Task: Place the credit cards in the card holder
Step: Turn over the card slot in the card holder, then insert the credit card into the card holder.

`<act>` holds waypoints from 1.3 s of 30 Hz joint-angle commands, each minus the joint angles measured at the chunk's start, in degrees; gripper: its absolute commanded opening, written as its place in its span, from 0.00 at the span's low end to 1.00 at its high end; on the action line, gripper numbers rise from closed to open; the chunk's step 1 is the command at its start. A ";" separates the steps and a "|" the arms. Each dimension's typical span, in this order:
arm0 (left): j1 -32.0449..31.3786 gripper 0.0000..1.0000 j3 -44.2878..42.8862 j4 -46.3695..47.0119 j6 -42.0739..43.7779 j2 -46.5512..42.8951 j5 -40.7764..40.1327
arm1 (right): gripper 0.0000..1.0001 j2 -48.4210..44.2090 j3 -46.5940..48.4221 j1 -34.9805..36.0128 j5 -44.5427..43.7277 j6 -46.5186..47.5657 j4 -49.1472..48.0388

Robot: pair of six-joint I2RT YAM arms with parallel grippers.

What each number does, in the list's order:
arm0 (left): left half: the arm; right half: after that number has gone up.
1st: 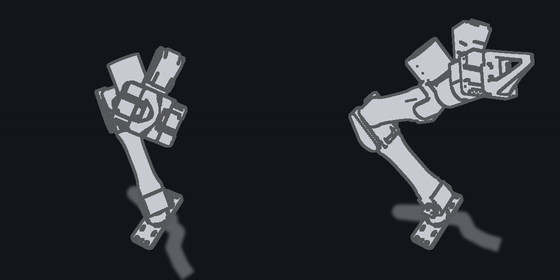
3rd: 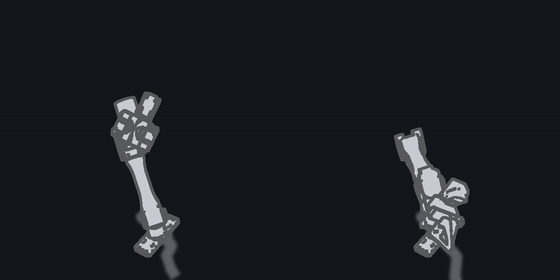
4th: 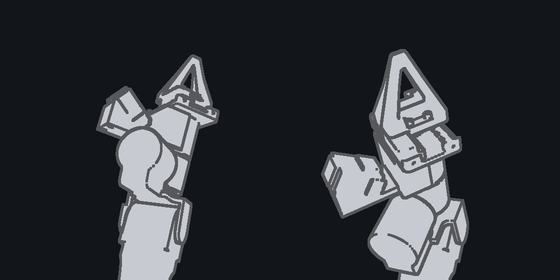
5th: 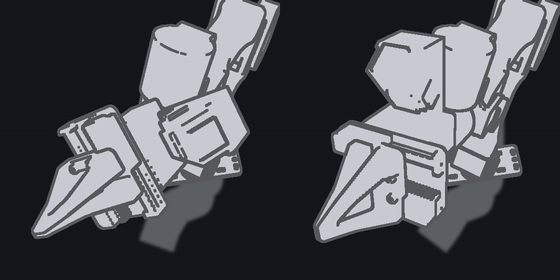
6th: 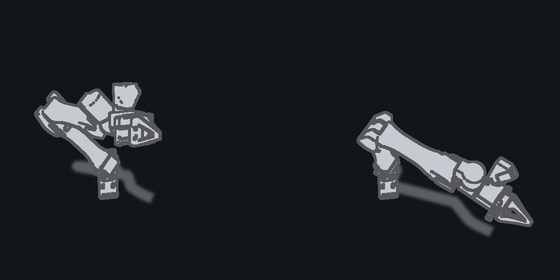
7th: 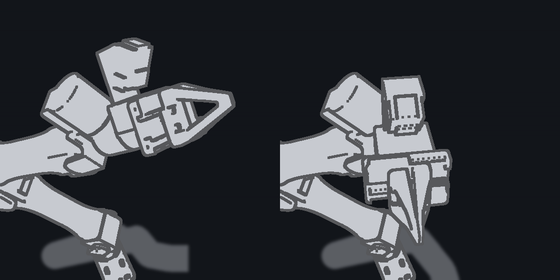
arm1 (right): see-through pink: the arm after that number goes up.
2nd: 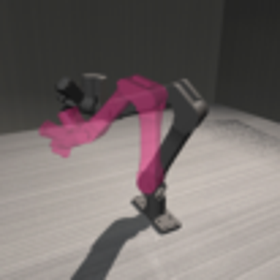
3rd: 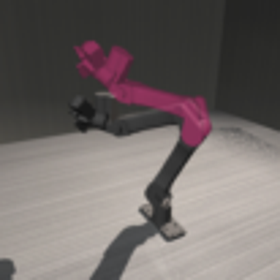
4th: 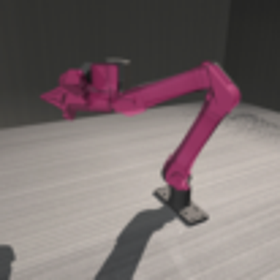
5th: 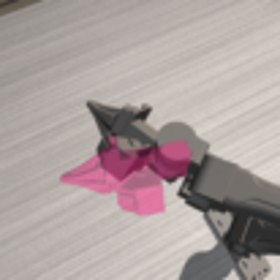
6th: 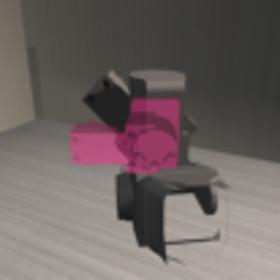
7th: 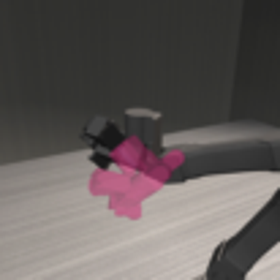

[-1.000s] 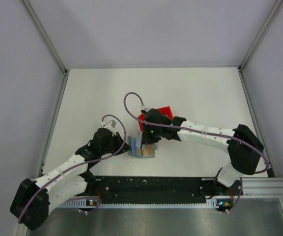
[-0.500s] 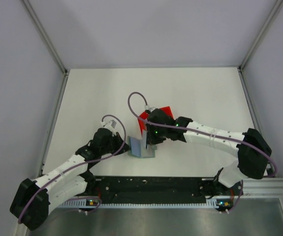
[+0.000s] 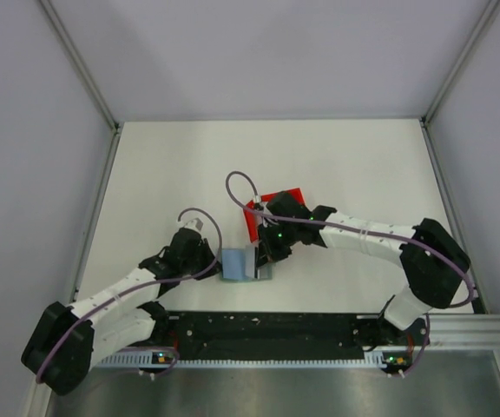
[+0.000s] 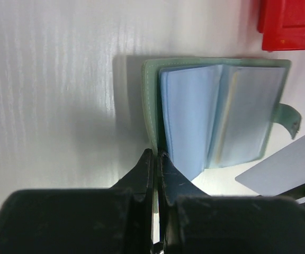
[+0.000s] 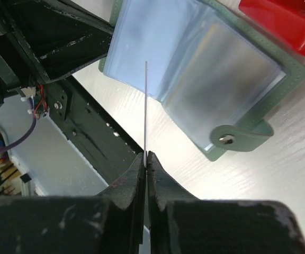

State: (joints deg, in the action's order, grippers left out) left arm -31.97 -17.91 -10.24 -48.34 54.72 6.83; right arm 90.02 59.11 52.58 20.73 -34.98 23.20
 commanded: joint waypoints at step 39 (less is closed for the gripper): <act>-0.12 0.00 0.25 3.56 0.44 2.15 -2.09 | 0.00 7.90 4.17 -5.91 9.51 8.01 -0.44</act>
State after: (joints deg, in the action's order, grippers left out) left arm -31.97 -17.89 -9.26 -48.27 56.80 4.95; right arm 104.77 64.03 44.14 34.35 -25.39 22.41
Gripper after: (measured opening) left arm 0.015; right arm 0.005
